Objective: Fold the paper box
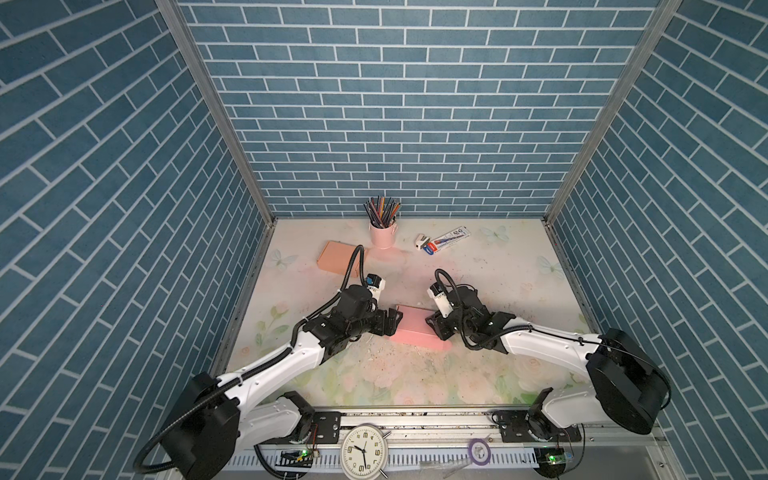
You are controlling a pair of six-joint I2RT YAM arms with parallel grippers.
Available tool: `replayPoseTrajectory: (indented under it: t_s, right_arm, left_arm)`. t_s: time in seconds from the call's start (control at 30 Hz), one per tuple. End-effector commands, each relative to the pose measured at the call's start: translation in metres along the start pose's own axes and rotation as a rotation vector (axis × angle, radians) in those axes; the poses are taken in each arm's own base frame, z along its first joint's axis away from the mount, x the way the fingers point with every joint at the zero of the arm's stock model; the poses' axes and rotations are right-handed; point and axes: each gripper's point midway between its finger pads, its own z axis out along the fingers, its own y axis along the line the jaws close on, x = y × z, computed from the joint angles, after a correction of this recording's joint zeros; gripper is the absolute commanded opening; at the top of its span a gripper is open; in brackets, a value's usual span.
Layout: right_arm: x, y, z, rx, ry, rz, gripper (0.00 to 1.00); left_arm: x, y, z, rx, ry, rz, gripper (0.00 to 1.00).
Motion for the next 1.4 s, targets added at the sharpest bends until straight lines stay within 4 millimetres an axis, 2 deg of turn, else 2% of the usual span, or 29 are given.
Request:
replayPoseTrajectory:
  t_s: [0.0,0.2,0.37,0.5,0.63,1.13,1.37]
  right_arm:
    - [-0.004,0.009,-0.008,-0.046,-0.028,0.029,0.42]
    - [-0.022,0.007,-0.035,-0.032,-0.098,0.071,0.50]
    - [-0.017,-0.002,-0.048,-0.033,-0.076,0.150,0.52]
    - [0.002,-0.015,-0.049,-0.018,-0.014,0.230,0.53]
    - [0.017,-0.014,-0.050,-0.056,-0.005,0.285,0.53]
    - [0.022,-0.005,-0.039,-0.128,-0.009,0.319,0.50]
    - [0.032,-0.013,-0.032,-0.092,0.018,0.314,0.49]
  left_arm:
    - [-0.005,-0.005,0.011,0.034,0.006,0.016,0.87]
    - [0.007,0.004,0.028,0.020,0.032,0.003,0.84]
    - [0.013,0.010,0.034,0.003,0.056,0.014,0.80]
    - [0.019,0.014,0.037,-0.008,0.068,0.017,0.76]
    - [0.024,0.013,0.040,0.009,0.082,0.016,0.75]
    - [0.046,0.017,0.043,0.026,0.117,-0.005,0.68]
    - [0.051,0.018,0.045,0.029,0.129,-0.011,0.66]
